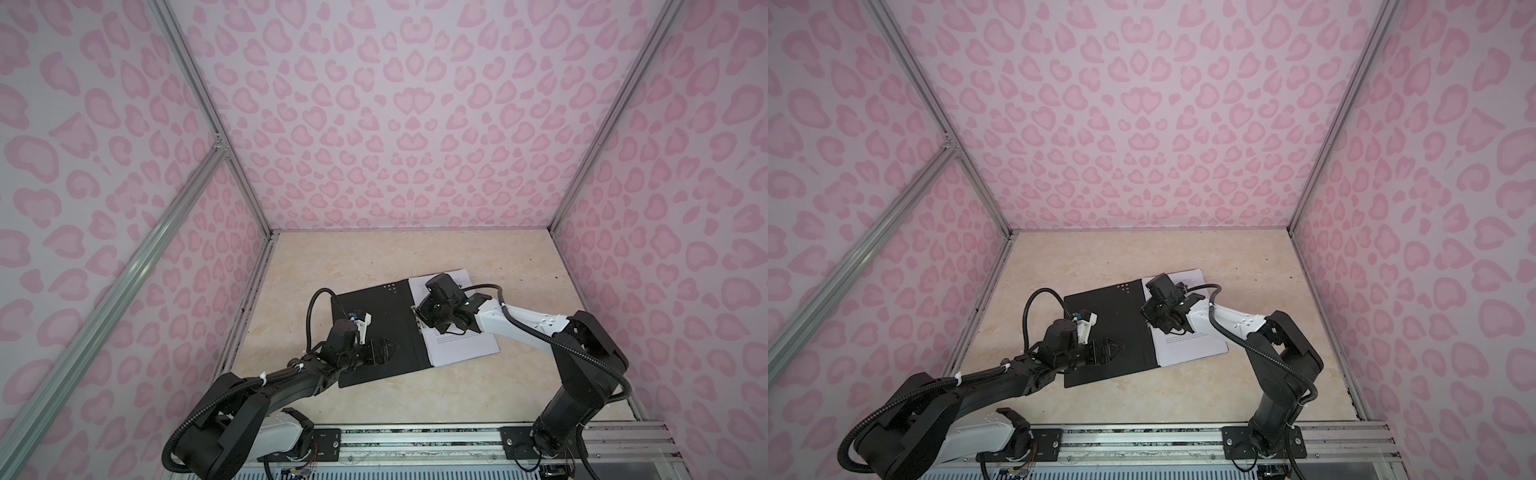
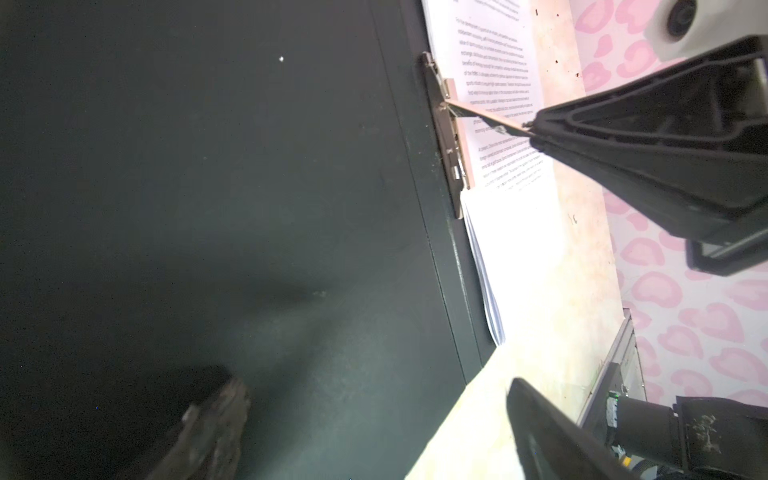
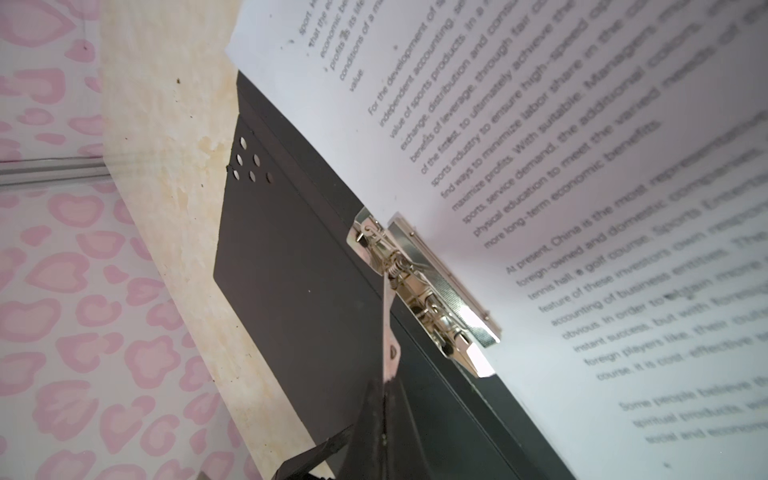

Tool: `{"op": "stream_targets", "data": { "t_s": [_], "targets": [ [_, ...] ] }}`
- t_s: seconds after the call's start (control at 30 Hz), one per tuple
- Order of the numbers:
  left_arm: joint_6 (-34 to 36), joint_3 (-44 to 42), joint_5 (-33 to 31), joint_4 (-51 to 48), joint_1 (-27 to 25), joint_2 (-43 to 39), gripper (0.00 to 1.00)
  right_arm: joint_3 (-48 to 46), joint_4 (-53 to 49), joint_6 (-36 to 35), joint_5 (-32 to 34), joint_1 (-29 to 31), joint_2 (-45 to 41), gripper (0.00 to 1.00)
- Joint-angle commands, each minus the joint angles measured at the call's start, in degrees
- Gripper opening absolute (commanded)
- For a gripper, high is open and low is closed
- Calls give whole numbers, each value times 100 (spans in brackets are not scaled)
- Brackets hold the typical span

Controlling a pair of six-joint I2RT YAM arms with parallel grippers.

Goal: Put the files into the folder

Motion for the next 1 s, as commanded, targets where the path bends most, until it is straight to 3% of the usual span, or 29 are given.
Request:
{"op": "stream_targets", "data": {
  "t_s": [0.0,0.33,0.53,0.97],
  "targets": [
    [60,-54,-122,-341,13,-160,99,106,28,-435,-38,-19,140,0],
    [88,-25,-961,-870,31,-336,98,-44,242,-542,-66,25,190,0],
    [-173,111,-996,-875,48,415,99,-206,595,-464,-224,-10,189,0],
    [-307,-9,-1331,-1005,48,164,99,-123,923,-280,-398,-133,216,10]
  ]
}}
